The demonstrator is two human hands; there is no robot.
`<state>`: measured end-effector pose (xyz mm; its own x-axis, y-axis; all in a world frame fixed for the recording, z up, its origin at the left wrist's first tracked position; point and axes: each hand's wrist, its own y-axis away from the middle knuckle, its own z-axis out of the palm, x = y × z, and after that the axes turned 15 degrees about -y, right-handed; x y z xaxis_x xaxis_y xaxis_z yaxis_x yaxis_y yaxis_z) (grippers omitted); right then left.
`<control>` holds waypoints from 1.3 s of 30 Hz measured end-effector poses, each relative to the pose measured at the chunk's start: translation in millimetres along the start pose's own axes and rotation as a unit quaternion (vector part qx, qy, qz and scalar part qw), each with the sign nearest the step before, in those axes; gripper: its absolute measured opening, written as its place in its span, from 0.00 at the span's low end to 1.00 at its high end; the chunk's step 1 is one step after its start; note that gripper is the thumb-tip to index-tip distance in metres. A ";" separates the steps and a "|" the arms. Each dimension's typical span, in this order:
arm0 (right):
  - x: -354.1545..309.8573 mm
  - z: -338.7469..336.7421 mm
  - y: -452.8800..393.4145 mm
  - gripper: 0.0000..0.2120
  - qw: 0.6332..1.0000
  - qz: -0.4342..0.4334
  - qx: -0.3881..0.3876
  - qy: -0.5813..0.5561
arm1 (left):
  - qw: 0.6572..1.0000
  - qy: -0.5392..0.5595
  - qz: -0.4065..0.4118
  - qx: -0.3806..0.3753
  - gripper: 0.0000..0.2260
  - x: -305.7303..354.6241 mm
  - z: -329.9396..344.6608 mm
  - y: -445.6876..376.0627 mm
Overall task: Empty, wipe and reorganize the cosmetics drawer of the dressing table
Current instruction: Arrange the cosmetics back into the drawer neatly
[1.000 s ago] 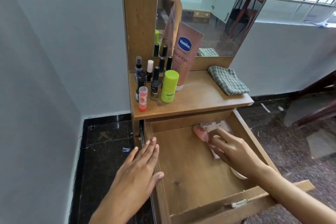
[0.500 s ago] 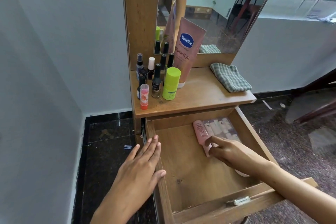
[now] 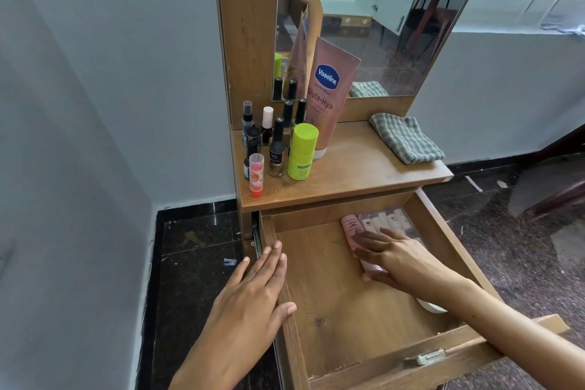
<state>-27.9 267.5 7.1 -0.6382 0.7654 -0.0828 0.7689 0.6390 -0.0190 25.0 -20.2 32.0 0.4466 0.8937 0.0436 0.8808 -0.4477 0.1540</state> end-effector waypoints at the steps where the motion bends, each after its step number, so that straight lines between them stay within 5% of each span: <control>1: -2.6 -2.3 -1.5 0.21 1.000 -0.002 0.007 0.000 | 1.000 0.000 0.000 -0.004 0.29 -0.4 0.0 -0.1; 9: -76.7 -59.5 -61.0 0.14 0.949 -0.098 0.251 -0.164 | 1.000 -0.003 0.005 -0.027 0.31 -2.9 -1.0 -2.3; 15: -101.2 -70.8 -121.6 0.17 0.920 -0.105 0.330 -0.184 | 0.999 -0.006 0.009 -0.030 0.31 -3.7 0.8 -3.4; 26: -95.7 -79.5 -131.1 0.06 0.903 -0.089 0.313 -0.280 | 0.999 -0.001 0.015 -0.032 0.31 -4.5 5.5 -5.2; 39: -66.5 -42.7 -35.0 0.06 0.907 -0.030 0.214 -0.360 | 0.999 0.030 0.019 0.039 0.32 -7.9 12.9 3.4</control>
<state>-14.0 197.5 55.8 -0.6073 0.3835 -0.6958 0.7766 0.4712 -0.4181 26.6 -29.2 19.4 0.4711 0.8755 0.1079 0.8743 -0.4796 0.0742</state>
